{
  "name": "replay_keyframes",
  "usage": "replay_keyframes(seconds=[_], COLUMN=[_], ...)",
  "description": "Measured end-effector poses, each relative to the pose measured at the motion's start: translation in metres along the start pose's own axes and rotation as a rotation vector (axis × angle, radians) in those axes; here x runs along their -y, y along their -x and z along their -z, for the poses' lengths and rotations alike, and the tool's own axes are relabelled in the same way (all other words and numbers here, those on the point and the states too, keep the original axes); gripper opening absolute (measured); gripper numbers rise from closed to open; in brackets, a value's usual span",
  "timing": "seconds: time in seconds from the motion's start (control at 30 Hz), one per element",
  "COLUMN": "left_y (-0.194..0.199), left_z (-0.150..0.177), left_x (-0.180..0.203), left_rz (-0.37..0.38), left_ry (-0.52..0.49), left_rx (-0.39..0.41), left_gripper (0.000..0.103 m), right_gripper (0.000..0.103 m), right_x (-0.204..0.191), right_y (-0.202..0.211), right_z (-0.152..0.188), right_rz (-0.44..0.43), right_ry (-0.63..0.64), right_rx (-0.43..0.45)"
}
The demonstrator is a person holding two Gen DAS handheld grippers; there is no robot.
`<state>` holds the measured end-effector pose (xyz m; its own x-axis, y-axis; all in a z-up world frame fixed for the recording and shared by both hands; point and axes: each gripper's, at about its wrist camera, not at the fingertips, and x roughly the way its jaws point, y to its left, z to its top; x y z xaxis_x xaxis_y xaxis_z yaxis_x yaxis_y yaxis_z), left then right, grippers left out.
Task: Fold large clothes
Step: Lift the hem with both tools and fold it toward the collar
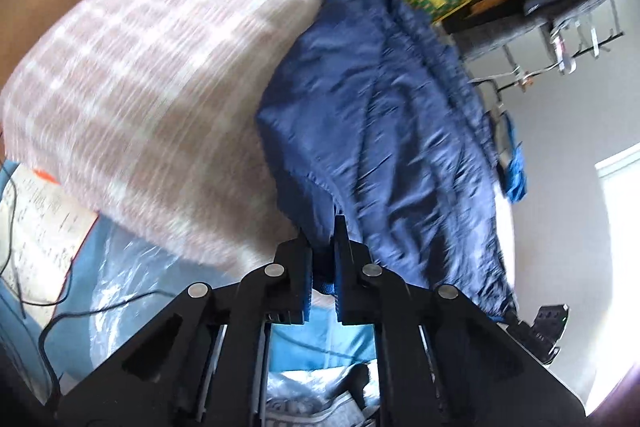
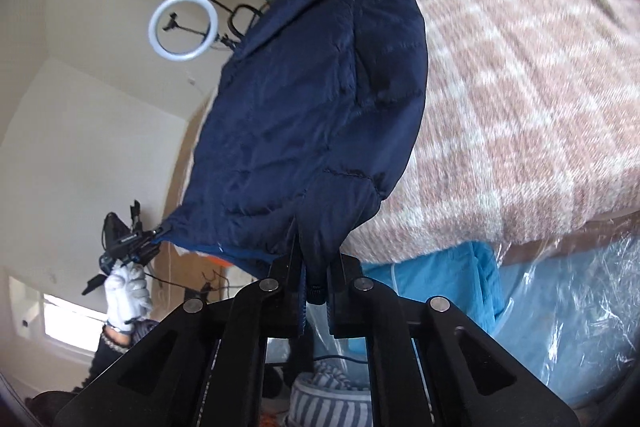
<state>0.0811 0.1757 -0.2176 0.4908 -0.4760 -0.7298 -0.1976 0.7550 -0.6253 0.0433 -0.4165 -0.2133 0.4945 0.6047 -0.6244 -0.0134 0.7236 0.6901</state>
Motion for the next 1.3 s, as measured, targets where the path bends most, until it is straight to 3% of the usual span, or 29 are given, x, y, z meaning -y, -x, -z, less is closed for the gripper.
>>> replay_keyframes(seconds=[0.2, 0.23, 0.33, 0.67, 1.0, 1.3], left_y=[0.031, 0.038, 0.054, 0.082, 0.046, -0.015], left_z=[-0.031, -0.038, -0.057, -0.125, -0.223, -0.318], left_x=[0.040, 0.049, 0.075, 0.124, 0.185, 0.229], left_rz=[0.082, 0.089, 0.113, 0.133, 0.105, 0.041], left_ry=[-0.017, -0.027, -0.039, -0.054, -0.118, -0.169], left_rx=[0.100, 0.123, 0.172, 0.297, 0.335, 0.384], left_gripper=[0.005, 0.005, 0.005, 0.005, 0.005, 0.005], right_gripper=[0.005, 0.005, 0.005, 0.005, 0.005, 0.004], right_x=[-0.027, -0.036, -0.079, -0.100, -0.118, -0.122], right_y=[0.028, 0.031, 0.042, 0.069, 0.055, 0.008], right_z=[-0.031, -0.038, -0.059, -0.132, -0.227, -0.335], right_rz=[-0.018, -0.030, 0.063, -0.018, 0.030, 0.126], right_ry=[-0.094, -0.090, 0.061, 0.061, 0.087, 0.124], right_rx=[0.086, 0.088, 0.139, 0.262, 0.351, 0.414])
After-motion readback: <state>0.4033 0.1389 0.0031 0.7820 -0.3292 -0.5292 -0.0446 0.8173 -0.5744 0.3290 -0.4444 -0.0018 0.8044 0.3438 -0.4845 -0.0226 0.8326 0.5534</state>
